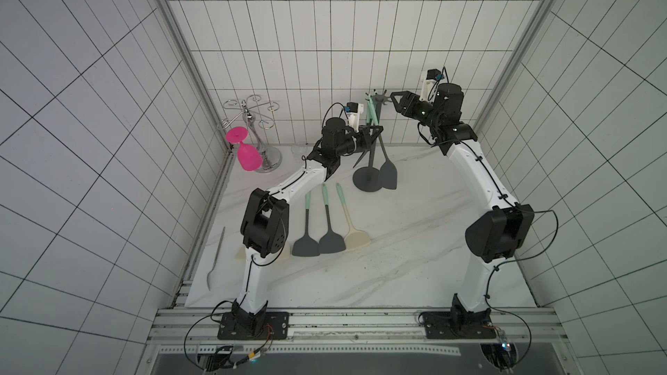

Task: Take the spatula off the kitchen utensil rack
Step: Take off the spatula from the rack.

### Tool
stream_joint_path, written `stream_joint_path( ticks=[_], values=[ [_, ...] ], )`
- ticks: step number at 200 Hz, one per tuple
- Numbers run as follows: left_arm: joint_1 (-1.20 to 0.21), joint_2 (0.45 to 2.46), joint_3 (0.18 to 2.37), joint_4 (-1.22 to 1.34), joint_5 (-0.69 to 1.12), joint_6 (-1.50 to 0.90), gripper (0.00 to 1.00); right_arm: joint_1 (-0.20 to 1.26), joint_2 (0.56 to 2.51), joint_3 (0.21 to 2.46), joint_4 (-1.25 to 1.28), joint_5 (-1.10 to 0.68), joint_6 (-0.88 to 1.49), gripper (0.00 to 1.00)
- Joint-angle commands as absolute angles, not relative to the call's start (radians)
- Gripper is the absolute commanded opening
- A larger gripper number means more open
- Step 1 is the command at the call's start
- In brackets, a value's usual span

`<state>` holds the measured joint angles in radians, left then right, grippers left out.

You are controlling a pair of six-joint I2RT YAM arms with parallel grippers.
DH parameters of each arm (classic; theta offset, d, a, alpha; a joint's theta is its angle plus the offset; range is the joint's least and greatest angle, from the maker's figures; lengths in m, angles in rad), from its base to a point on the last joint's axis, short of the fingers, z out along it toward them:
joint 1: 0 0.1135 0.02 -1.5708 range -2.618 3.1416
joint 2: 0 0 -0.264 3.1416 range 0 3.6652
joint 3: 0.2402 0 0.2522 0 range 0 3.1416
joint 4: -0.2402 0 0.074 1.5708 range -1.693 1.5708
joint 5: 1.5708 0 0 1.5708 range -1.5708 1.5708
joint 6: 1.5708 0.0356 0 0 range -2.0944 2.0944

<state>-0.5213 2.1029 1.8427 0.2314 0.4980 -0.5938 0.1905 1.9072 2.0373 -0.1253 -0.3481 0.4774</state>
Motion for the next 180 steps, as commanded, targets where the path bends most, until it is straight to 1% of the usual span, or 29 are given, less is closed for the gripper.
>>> stream_joint_path(
  ticks=[1, 40, 73, 122, 149, 180],
  values=[
    [-0.503, 2.047, 1.794, 0.232, 0.474, -0.606, 0.0, 0.183, 1.872, 2.013, -0.145, -0.353, 0.454, 0.59],
    [-0.494, 1.96, 1.703, 0.238, 0.468, -0.55, 0.0, 0.183, 1.872, 1.999, -0.147, -0.362, 0.467, 0.59],
    [-0.492, 1.902, 1.67, 0.198, 0.421, -0.487, 0.0, 0.183, 1.864, 1.992, -0.16, -0.375, 0.483, 0.59],
    [-0.47, 1.854, 1.642, 0.157, 0.402, -0.453, 0.0, 0.183, 1.785, 1.935, -0.182, -0.352, 0.451, 0.59],
    [-0.468, 1.786, 1.583, 0.13, 0.371, -0.426, 0.0, 0.183, 1.67, 1.799, -0.185, -0.306, 0.417, 0.59],
    [-0.469, 1.683, 1.506, 0.046, 0.254, -0.429, 0.0, 0.188, 1.48, 1.532, -0.16, -0.253, 0.412, 0.59]
  ],
)
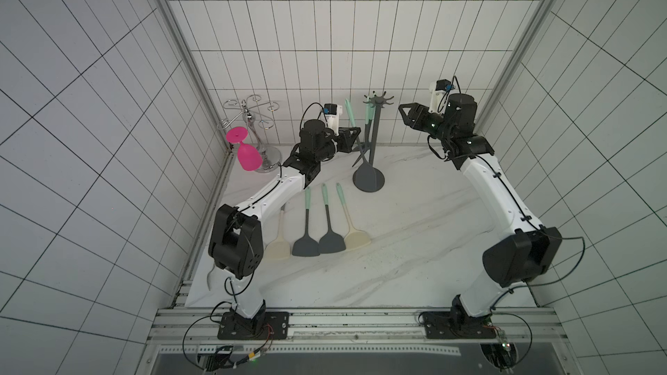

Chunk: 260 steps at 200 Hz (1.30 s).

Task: Take the spatula off the kitchen utensil rack
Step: Take off the spatula from the rack, then place the spatula at the center of the board.

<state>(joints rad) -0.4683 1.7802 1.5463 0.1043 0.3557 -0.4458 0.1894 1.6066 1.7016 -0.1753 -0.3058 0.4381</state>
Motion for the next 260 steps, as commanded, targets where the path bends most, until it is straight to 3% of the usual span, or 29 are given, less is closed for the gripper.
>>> stream_joint_path(
  ticks=[1, 48, 87, 145, 210, 224, 244, 260],
  values=[
    [-0.468, 1.678, 1.502, 0.044, 0.25, -0.431, 0.0, 0.188, 1.475, 1.524, -0.159, -0.251, 0.412, 0.59],
    [-0.48, 1.559, 1.388, -0.112, 0.162, -0.529, 0.0, 0.33, 1.234, 1.186, -0.205, -0.164, 0.34, 0.58],
    [-0.504, 1.488, 1.33, -0.308, 0.164, -0.549, 0.0, 0.549, 1.194, 1.08, -0.231, -0.15, 0.335, 0.58],
    [-0.504, 1.375, 1.249, -0.377, 0.197, -0.576, 0.0, 0.767, 1.368, 1.16, -0.191, -0.259, 0.352, 0.59],
    [-0.504, 1.326, 1.223, -0.363, 0.296, -0.629, 0.0, 0.805, 1.503, 1.287, -0.277, -0.114, 0.319, 0.6],
    [-0.504, 1.322, 1.214, -0.361, 0.309, -0.63, 0.0, 0.805, 1.519, 1.302, -0.289, -0.123, 0.311, 0.5],
    [-0.484, 1.316, 1.204, -0.362, 0.335, -0.625, 0.0, 0.804, 1.525, 1.301, -0.29, -0.168, 0.299, 0.01],
    [-0.456, 1.305, 1.195, -0.361, 0.374, -0.622, 0.02, 0.799, 1.517, 1.285, -0.287, -0.215, 0.288, 0.0]
  ],
)
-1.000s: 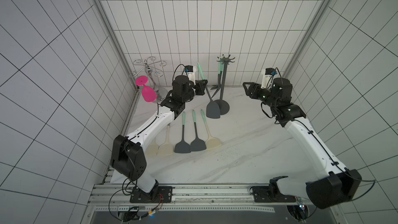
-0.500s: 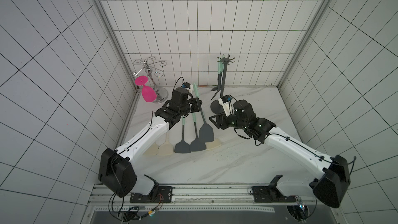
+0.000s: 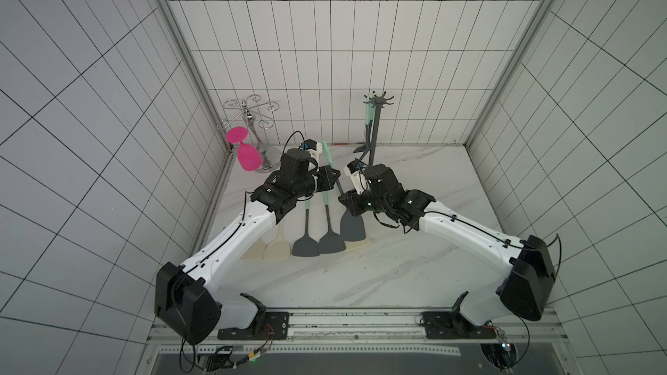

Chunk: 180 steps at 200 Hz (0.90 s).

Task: Take the spatula off the kitchen utensil rack
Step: Place the spatula at the center of the board.

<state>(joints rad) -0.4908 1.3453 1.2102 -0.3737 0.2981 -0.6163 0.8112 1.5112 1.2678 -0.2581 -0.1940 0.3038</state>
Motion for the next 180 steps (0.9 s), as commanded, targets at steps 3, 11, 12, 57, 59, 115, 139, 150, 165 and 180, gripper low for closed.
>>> stream_joint_path(
  ticks=[3, 11, 12, 57, 59, 115, 139, 150, 165, 180],
  values=[
    [-0.451, 1.304, 1.193, -0.361, 0.382, -0.623, 0.04, 0.798, 1.516, 1.281, -0.286, -0.225, 0.286, 0.0],
    [-0.437, 1.298, 1.192, -0.361, 0.406, -0.619, 0.08, 0.787, 1.509, 1.27, -0.284, -0.259, 0.285, 0.0],
    [-0.435, 1.297, 1.191, -0.361, 0.408, -0.619, 0.09, 0.787, 1.509, 1.27, -0.283, -0.264, 0.284, 0.0],
    [-0.416, 1.264, 1.166, -0.342, 0.484, -0.62, 0.45, 0.651, 1.483, 1.156, -0.096, -0.601, 0.411, 0.0],
    [-0.416, 1.263, 1.164, -0.34, 0.487, -0.624, 0.45, 0.645, 1.483, 1.151, -0.085, -0.614, 0.417, 0.0],
    [-0.416, 1.311, 1.111, -0.237, 0.568, -0.726, 0.42, 0.6, 1.489, 1.074, 0.089, -0.813, 0.508, 0.0],
    [-0.383, 1.329, 1.103, -0.159, 0.653, -0.728, 0.42, 0.601, 1.497, 1.062, 0.118, -0.902, 0.517, 0.0],
    [-0.362, 1.34, 1.101, -0.118, 0.696, -0.733, 0.42, 0.6, 1.497, 1.056, 0.121, -0.93, 0.516, 0.0],
    [-0.331, 1.358, 1.098, -0.055, 0.762, -0.757, 0.42, 0.6, 1.496, 1.051, 0.121, -0.954, 0.513, 0.0],
    [-0.307, 1.382, 1.096, 0.015, 0.818, -0.79, 0.42, 0.6, 1.498, 1.047, 0.12, -0.969, 0.511, 0.0]
  ],
)
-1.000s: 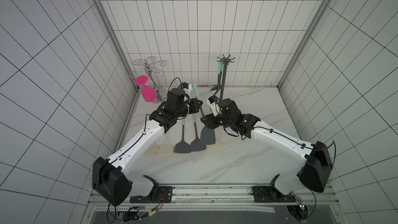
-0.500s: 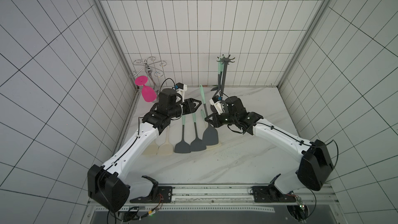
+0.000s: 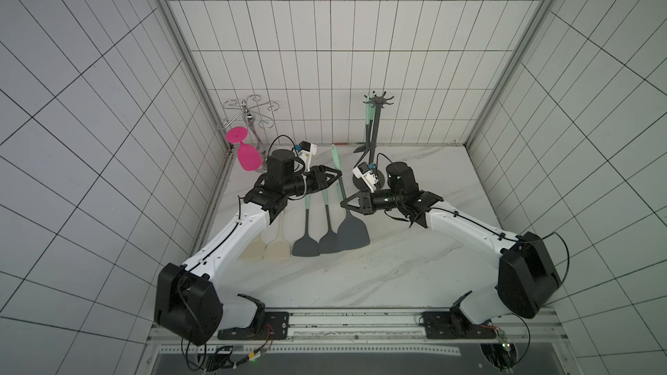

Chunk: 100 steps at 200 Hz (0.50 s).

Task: Take the spatula off the kitchen utensil rack
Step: Place the spatula at the center of the board.

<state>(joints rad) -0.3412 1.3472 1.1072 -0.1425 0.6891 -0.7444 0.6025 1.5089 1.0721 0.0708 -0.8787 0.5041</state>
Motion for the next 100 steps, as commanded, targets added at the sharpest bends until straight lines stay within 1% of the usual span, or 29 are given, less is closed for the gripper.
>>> stream_joint_path(
  ticks=[1, 36, 54, 62, 81, 84, 87, 96, 100],
  values=[
    [-0.305, 1.384, 1.097, 0.019, 0.821, -0.793, 0.42, 0.6, 1.499, 1.047, 0.12, -0.971, 0.511, 0.0],
    [-0.29, 1.458, 1.112, 0.167, 0.893, -0.893, 0.37, 0.6, 1.515, 1.055, 0.105, -1.0, 0.505, 0.0],
    [-0.29, 1.495, 1.135, 0.181, 0.931, -0.921, 0.32, 0.6, 1.524, 1.064, 0.101, -1.014, 0.508, 0.0],
    [-0.29, 1.506, 1.141, 0.179, 0.941, -0.926, 0.26, 0.6, 1.525, 1.065, 0.099, -1.015, 0.509, 0.0],
    [-0.286, 1.509, 1.141, 0.173, 0.943, -0.933, 0.03, 0.598, 1.52, 1.08, 0.043, -0.972, 0.486, 0.0],
    [-0.286, 1.507, 1.14, 0.166, 0.941, -0.929, 0.0, 0.599, 1.519, 1.085, 0.02, -0.955, 0.475, 0.03],
    [-0.285, 1.504, 1.14, 0.157, 0.936, -0.925, 0.0, 0.6, 1.516, 1.091, -0.003, -0.929, 0.463, 0.08],
    [-0.282, 1.492, 1.141, 0.101, 0.909, -0.898, 0.0, 0.598, 1.505, 1.113, -0.091, -0.837, 0.426, 0.32],
    [-0.281, 1.485, 1.145, 0.06, 0.889, -0.874, 0.0, 0.597, 1.499, 1.125, -0.136, -0.782, 0.411, 0.38]
  ],
)
